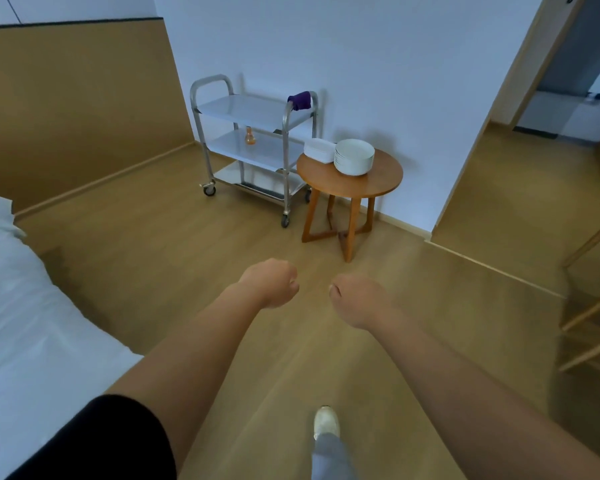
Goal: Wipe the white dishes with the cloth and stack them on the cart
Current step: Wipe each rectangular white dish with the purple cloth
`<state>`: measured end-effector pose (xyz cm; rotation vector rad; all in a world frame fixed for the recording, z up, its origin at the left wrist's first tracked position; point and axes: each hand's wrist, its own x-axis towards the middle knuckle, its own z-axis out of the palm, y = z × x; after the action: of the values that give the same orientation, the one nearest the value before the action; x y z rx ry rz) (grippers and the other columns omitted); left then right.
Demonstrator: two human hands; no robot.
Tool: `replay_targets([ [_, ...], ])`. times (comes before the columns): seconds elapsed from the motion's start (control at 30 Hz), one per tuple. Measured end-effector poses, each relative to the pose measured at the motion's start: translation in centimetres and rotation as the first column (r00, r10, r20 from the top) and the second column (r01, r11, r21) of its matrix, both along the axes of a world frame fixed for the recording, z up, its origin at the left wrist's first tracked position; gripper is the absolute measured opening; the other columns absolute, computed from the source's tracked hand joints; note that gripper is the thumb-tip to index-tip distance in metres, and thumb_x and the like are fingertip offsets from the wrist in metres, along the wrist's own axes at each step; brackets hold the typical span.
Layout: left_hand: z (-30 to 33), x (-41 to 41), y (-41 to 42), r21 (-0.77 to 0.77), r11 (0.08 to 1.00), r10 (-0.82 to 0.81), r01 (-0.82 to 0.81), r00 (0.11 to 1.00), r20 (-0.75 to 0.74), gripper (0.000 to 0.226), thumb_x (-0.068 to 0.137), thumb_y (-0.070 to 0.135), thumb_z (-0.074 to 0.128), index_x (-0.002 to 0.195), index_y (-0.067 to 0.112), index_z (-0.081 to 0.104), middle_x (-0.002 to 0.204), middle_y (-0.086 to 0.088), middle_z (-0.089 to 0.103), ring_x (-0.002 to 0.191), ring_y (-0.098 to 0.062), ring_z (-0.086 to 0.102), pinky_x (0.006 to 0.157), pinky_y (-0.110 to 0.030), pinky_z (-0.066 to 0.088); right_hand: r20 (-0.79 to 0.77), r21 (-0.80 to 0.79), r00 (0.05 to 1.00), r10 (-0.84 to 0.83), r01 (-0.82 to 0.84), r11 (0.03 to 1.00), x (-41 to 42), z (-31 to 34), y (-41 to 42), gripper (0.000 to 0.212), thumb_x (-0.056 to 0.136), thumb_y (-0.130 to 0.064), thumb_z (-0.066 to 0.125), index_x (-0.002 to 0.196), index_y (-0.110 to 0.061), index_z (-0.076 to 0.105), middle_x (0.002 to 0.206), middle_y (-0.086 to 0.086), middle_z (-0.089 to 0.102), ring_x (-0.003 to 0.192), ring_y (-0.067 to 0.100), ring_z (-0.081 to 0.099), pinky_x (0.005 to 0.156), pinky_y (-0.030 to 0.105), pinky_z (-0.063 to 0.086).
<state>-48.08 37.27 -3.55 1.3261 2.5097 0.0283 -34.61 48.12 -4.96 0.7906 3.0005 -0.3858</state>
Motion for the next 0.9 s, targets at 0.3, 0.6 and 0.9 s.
replay_targets([
  [0.3, 0.6, -12.6, 14.9, -0.042, 0.999, 0.022, -0.022, 1.000, 0.011, 0.029, 0.096, 0.030, 0.042, 0.106, 0.011, 0.062, 0.100, -0.006, 0.063, 0.089, -0.024, 0.058, 0.068, -0.032, 0.044, 0.084, -0.007, 0.992, 0.090, -0.090, 0.996, -13.1, -0.2, 15.8, 0.031, 0.101, -0.029, 0.031, 0.092, -0.011, 0.054, 0.102, 0.011, 0.060, 0.095, 0.027, 0.056, 0.073, 0.034, 0.041],
  [0.6, 1.5, -23.0, 25.0, -0.039, 0.998, 0.047, -0.046, 0.999, 0.014, 0.023, 0.096, 0.028, 0.041, 0.099, 0.013, 0.059, 0.102, -0.007, 0.060, 0.088, -0.024, 0.055, 0.070, -0.032, 0.043, 0.096, -0.029, 0.988, 0.123, -0.121, 0.992, -24.1, 0.1, 27.4, 0.032, 0.100, -0.029, 0.030, 0.096, -0.008, 0.054, 0.107, 0.011, 0.060, 0.099, 0.026, 0.055, 0.075, 0.032, 0.039],
  [0.9, 0.2, -34.9, 32.3, -0.015, 1.000, 0.006, -0.006, 1.000, 0.003, 0.030, 0.097, 0.027, 0.039, 0.106, 0.010, 0.061, 0.105, -0.007, 0.063, 0.092, -0.024, 0.059, 0.073, -0.032, 0.046, 0.124, -0.041, 0.987, 0.100, -0.095, 0.995, -36.0, -1.4, 34.6, 0.032, 0.101, -0.029, 0.029, 0.089, -0.010, 0.051, 0.095, 0.006, 0.055, 0.089, 0.020, 0.050, 0.073, 0.030, 0.036],
])
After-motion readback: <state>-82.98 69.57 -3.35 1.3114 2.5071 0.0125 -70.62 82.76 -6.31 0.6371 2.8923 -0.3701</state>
